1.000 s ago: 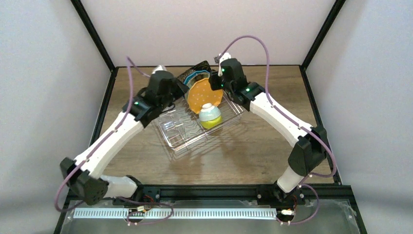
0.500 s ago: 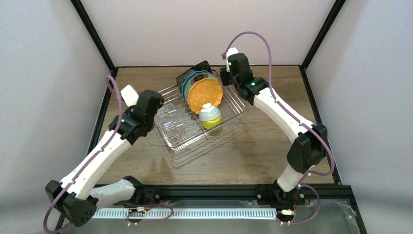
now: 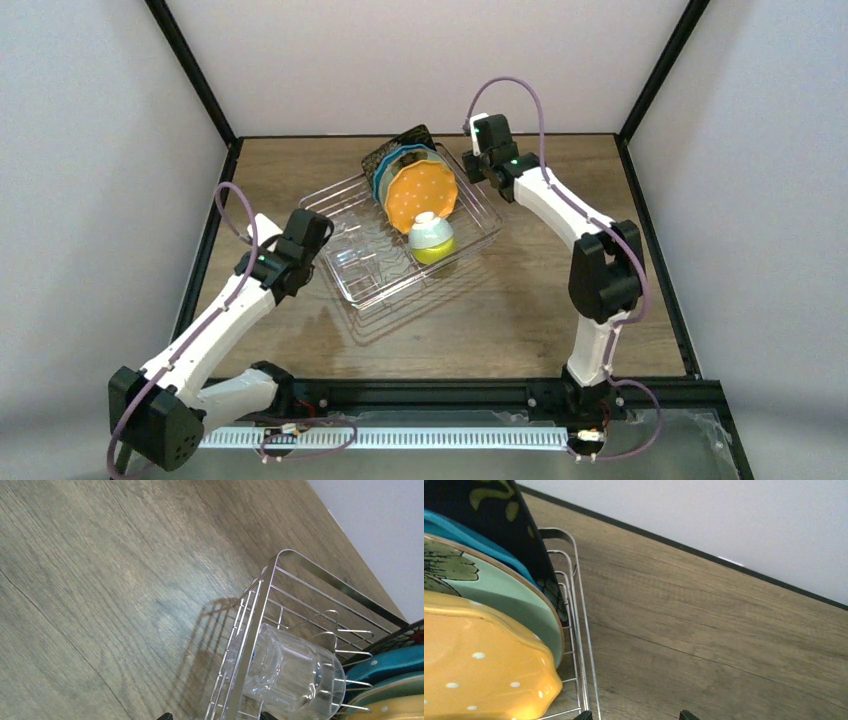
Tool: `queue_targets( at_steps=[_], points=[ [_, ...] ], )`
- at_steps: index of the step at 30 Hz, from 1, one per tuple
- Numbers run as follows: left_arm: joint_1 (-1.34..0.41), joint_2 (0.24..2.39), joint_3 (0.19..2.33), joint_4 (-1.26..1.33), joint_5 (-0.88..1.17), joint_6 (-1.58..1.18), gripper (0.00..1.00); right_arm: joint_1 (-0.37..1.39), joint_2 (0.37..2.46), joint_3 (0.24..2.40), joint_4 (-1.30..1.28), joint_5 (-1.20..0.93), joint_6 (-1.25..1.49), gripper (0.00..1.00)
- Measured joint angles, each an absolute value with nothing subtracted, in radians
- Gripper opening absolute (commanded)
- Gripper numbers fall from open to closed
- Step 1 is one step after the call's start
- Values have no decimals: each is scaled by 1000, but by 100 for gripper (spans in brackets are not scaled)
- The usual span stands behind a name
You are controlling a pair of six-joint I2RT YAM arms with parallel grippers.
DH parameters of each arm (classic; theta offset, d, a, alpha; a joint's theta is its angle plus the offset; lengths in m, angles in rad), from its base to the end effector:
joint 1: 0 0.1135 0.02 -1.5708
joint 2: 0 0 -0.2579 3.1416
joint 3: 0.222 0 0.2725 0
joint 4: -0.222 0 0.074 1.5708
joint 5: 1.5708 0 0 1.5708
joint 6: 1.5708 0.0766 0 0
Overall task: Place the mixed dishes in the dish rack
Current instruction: Move the dish rack to the center of the board.
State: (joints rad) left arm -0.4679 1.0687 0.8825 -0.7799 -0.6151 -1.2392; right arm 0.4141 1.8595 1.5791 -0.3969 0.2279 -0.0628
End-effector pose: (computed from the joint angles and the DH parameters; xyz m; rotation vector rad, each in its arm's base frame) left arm 0.2394 -0.0714 0.2370 -1.0749 2.0428 -0.0604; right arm 0.4476 0.1778 0.2517 -0.4070 2.1908 -0.0645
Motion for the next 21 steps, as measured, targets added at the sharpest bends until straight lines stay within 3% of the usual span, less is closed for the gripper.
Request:
queue_targets(
  at_steps=[21],
  points=[
    [-377,1227,849,-576,-424,-1122,100,385,2009,1685,-422,181,-60,99]
  ],
)
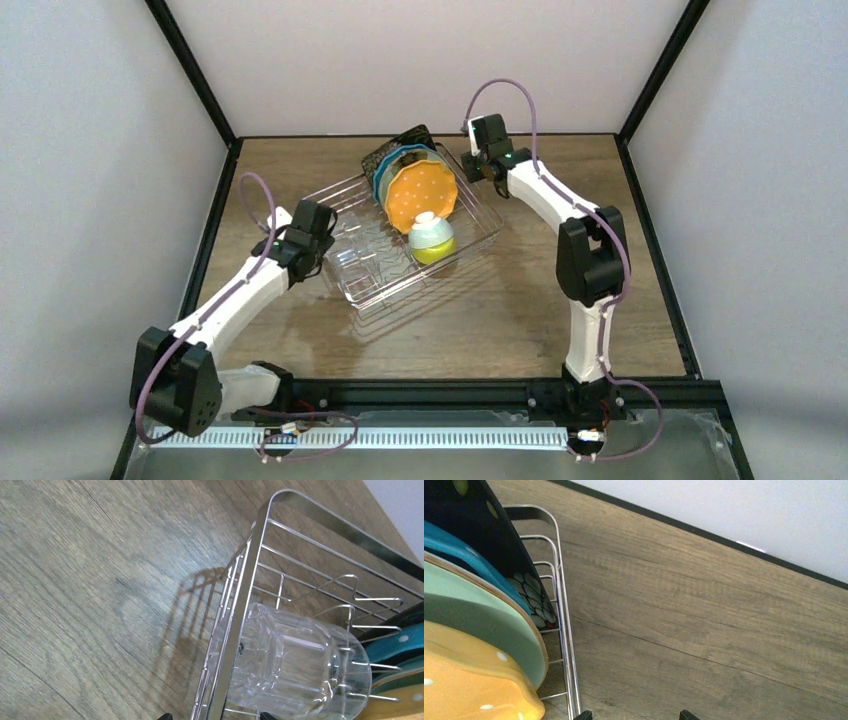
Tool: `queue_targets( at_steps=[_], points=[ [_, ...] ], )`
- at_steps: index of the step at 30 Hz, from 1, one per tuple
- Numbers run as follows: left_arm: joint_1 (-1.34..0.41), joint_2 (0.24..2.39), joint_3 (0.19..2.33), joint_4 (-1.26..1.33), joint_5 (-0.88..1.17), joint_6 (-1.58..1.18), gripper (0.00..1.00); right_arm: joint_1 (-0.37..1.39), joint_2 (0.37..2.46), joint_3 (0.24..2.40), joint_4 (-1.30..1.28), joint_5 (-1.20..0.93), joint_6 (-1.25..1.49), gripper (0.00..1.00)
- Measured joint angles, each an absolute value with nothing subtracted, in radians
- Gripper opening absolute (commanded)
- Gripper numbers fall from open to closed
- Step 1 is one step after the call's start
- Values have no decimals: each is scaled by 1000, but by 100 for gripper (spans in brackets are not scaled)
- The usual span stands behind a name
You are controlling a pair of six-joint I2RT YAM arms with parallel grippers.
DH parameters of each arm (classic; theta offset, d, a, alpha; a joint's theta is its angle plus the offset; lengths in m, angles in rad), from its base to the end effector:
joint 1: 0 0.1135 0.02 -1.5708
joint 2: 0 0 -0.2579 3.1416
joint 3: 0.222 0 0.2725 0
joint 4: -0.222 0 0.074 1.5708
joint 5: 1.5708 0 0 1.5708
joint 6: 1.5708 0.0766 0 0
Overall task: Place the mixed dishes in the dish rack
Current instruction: Move the dish rack to the center of the board.
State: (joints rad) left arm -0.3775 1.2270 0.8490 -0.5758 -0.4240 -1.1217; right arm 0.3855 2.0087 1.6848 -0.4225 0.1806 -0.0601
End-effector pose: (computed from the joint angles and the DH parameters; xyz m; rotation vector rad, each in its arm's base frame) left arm 0.2770 -0.0759 0.1967 -1.0294 2.1834 -0.1435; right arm 0.4778 0.1791 0.2179 -0.4195 2.2641 -0.0426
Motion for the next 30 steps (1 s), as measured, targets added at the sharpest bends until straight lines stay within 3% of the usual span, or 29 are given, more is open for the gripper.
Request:
queue_targets(
  at_steps=[6,13,22,26,30],
  points=[
    [-372,1245,849,-569,-398,-1086,92,384,2038,1695,-424,177,-59,99],
    [-357,1281,849,-569,-389,-1053,74,382,2056,1718,-430,167,-51,95],
    [-346,1295,849,-572,-391,-1039,65,380,2092,1751,-429,162,-44,91],
    [-344,1300,852,-570,-390,-1036,56,380,2092,1754,-430,162,-43,91],
    [-340,1320,864,-567,-389,-1031,54,380,2091,1756,-430,160,-42,91]
  ],
)
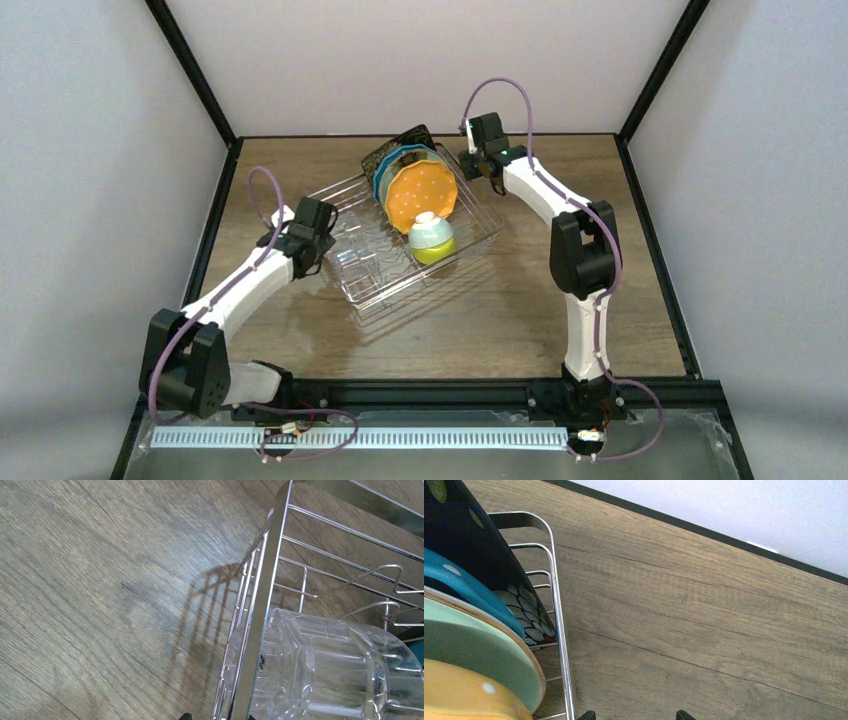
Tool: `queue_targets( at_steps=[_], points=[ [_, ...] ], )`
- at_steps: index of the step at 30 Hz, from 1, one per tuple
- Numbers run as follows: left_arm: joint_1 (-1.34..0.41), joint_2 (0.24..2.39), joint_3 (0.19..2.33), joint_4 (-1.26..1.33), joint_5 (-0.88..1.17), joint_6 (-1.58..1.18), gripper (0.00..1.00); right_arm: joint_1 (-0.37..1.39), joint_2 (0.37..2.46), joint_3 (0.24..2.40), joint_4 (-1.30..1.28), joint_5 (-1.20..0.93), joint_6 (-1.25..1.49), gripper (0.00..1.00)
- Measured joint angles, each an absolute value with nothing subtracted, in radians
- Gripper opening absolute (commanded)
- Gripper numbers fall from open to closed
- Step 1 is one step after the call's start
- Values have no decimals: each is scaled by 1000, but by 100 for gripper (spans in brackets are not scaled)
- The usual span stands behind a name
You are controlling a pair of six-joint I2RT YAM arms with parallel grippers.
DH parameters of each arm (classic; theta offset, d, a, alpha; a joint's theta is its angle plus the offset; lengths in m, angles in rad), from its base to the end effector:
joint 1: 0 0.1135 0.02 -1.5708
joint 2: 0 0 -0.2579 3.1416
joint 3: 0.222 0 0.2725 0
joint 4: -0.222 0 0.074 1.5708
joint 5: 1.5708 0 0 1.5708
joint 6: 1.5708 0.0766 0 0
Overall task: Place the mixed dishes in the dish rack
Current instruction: Move the dish rack to the center of the board.
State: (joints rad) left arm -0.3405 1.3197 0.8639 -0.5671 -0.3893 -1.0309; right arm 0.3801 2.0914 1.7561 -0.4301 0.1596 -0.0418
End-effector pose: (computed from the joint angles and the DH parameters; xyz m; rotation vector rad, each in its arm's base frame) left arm 0.2892 -0.0716 0.1765 -0.9679 2.2858 -0.0629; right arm 0.4938 0.1842 0.2028 -0.4090 2.2878 -0.0165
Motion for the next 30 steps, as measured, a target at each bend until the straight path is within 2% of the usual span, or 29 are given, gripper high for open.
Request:
queue_targets(
  at_steps=[2,30],
  points=[
    [-340,1327,866,-565,-389,-1028,52,380,2091,1757,-430,157,-41,91],
    [-327,1386,892,-566,-375,-1005,50,373,2080,1754,-430,100,-18,85]
  ],
)
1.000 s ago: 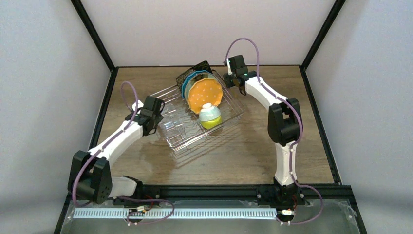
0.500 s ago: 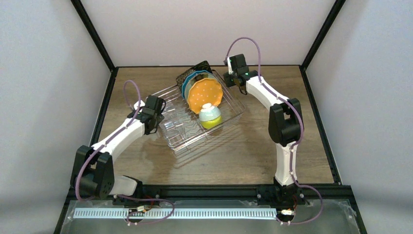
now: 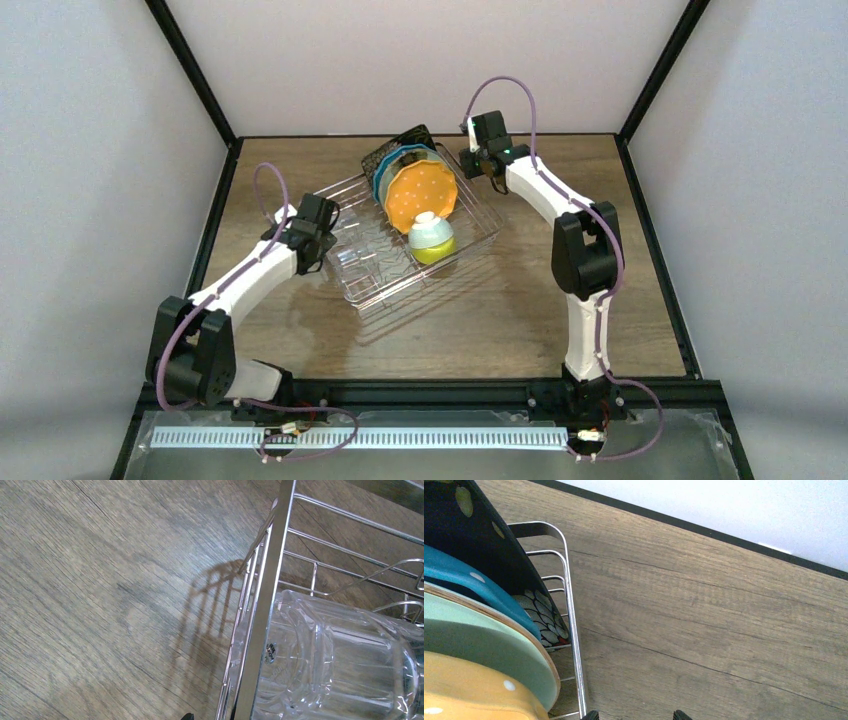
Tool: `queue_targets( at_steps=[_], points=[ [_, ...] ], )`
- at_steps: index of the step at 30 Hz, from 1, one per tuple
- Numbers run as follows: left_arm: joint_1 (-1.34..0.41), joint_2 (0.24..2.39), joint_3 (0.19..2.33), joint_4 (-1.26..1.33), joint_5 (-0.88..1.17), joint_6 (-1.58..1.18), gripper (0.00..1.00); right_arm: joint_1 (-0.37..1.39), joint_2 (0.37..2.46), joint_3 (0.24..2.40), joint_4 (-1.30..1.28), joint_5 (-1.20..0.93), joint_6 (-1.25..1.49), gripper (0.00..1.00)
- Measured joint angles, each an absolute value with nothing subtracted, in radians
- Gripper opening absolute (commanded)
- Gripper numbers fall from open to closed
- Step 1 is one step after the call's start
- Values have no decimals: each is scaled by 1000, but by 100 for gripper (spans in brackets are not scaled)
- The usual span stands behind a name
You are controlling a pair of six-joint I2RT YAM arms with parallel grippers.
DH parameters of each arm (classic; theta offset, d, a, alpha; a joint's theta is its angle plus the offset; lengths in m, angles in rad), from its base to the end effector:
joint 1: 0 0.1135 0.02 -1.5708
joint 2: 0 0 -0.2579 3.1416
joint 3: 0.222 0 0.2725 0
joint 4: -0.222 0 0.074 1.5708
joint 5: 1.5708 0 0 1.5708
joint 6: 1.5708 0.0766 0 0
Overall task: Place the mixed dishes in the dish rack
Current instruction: Move the dish rack to the center of the board.
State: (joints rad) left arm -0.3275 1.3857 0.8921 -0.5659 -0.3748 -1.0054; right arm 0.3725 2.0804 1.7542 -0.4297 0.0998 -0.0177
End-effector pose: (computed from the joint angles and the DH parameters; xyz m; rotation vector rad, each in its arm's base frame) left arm 0.2989 -0.0719 0.1672 -0.9537 2.3303 -0.0315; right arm 0.4928 0.1844 0.2072 -0.4011 2.2880 0.0627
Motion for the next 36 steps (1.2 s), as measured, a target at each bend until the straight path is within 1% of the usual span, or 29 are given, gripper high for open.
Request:
queue_targets(
  at_steps=[9,15,18,21,23,25,27,28,31,32,36],
  points=[
    [-322,1396,900,-566,-372,-993,49,373,2075,1754,-430,94,-17,85],
    [-319,1407,905,-565,-368,-991,48,379,2073,1754,-449,54,-11,85],
    [-318,1409,907,-566,-366,-991,45,381,2073,1754,-450,39,1,84],
    [-317,1409,908,-565,-362,-991,43,381,2073,1754,-453,26,7,81],
    [-316,1410,909,-565,-360,-990,43,381,2073,1754,-454,21,8,74],
    [-316,1411,909,-565,-360,-990,42,381,2073,1754,-454,17,8,63],
    [-316,1411,909,-565,-360,-990,38,381,2073,1753,-458,14,12,51],
    [-316,1411,909,-564,-359,-990,38,381,2073,1750,-459,11,14,41],
    [-316,1411,909,-562,-355,-990,35,381,2073,1734,-464,-2,25,25],
    [-316,1411,909,-562,-355,-990,33,381,2073,1729,-465,-5,25,20],
    [-316,1411,909,-559,-353,-989,28,376,2073,1710,-464,-6,32,12]
  ],
)
